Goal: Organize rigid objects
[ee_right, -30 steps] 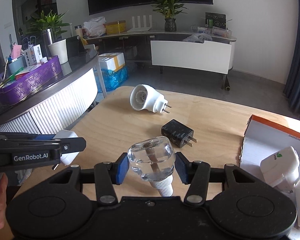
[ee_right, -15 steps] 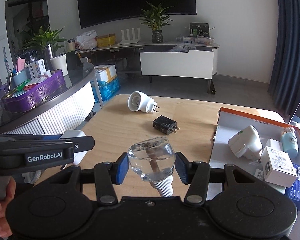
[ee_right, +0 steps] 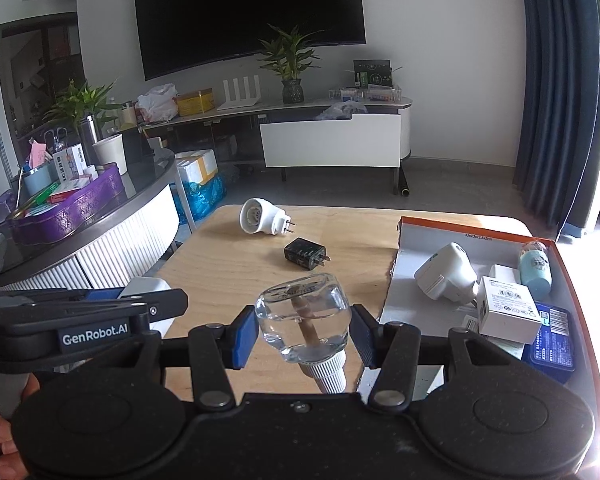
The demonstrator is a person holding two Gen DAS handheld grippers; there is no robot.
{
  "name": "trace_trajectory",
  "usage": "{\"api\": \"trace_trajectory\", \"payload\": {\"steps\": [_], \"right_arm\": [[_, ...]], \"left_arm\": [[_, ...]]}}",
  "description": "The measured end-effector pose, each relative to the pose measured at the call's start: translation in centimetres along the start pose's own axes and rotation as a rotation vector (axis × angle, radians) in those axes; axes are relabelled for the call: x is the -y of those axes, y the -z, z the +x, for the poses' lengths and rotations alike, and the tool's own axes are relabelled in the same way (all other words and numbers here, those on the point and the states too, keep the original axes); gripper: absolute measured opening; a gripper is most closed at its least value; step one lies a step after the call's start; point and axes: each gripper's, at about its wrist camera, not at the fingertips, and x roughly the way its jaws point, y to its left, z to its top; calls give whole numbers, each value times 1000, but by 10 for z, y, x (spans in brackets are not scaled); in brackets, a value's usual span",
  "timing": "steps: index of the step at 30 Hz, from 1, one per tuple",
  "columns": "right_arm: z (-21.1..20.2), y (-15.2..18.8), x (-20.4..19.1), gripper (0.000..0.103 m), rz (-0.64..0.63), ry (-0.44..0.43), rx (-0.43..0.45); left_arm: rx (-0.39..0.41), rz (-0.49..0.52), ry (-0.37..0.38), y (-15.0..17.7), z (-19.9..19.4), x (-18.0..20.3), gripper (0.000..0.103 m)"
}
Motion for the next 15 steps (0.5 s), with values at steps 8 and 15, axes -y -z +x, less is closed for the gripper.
{"api": "trace_trajectory", "payload": {"steps": [8, 15], "right_arm": [[-15, 7, 13, 61, 29, 22, 10], [-27, 12, 22, 61, 50, 38, 22]], "left_arm": [[-10, 16, 31, 6, -2, 14, 42], [-12, 35, 49, 12, -5, 25, 42]]}}
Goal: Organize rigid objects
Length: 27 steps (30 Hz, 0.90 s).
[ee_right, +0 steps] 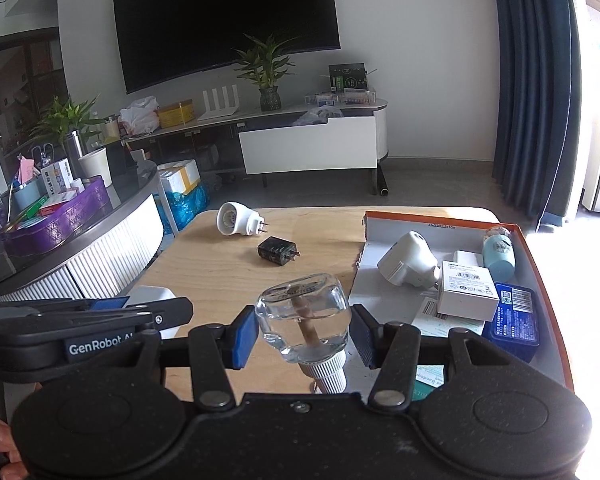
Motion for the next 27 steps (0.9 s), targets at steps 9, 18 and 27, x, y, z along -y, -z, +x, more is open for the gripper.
{"api": "trace_trajectory", "payload": {"steps": [9, 18, 27], "right_arm": [[-14, 7, 14, 61, 29, 22, 10], [-26, 11, 25, 61, 61, 40, 27], [-38, 14, 37, 61, 82, 60, 42]], "left_arm": [[-6, 23, 23, 5, -1, 14, 42], [-5, 40, 30, 7, -3, 23, 42], [-4, 54, 50, 8, -3, 35, 42]]}}
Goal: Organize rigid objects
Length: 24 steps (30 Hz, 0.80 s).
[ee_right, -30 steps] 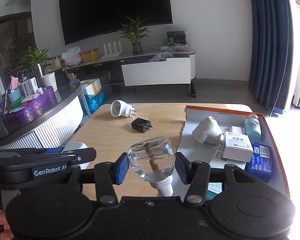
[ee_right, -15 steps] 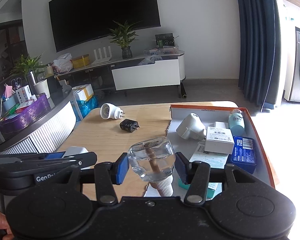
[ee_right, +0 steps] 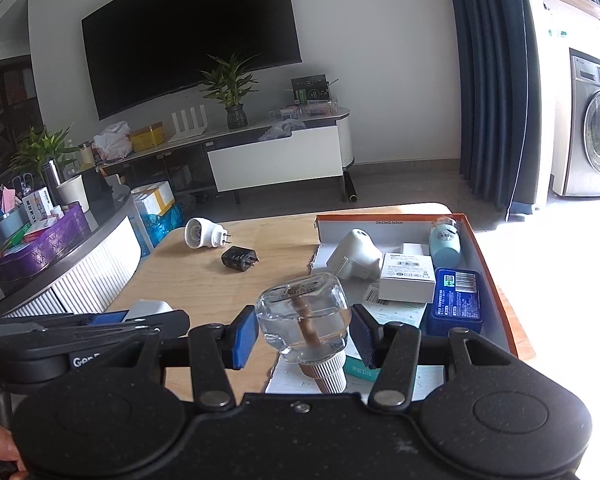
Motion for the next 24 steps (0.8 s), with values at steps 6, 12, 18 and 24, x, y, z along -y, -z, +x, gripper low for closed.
{"api": "trace_trajectory", "payload": {"steps": [6, 12, 18, 24], "right_arm": [[-7, 2, 10, 61, 19, 20, 9], [-13, 4, 21, 61, 41, 44, 16], [-19, 4, 30, 61, 51, 63, 30], [-23, 4, 38, 61, 65, 81, 37]], "left_arm": [[-4, 16, 20, 1, 1, 10, 42], [-8, 32, 41, 2, 3, 22, 42], [-12, 47, 57, 3, 6, 32, 42], [-16, 65, 68, 3, 9, 41, 42]]}}
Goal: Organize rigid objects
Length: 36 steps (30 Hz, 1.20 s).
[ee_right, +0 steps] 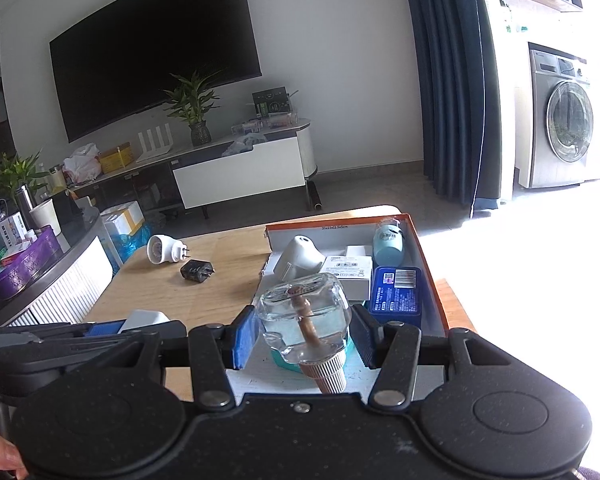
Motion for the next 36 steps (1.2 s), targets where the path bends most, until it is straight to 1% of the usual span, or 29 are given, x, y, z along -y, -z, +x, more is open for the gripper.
{"api": "trace_trajectory", "payload": {"steps": [17, 36], "right_arm": [[-2, 0, 24, 61, 45, 48, 12], [6, 2, 51, 61, 92, 93, -7]], "left_arm": [[-24, 46, 50, 0, 18, 26, 42], [-67, 95, 109, -1, 42, 54, 42]]}}
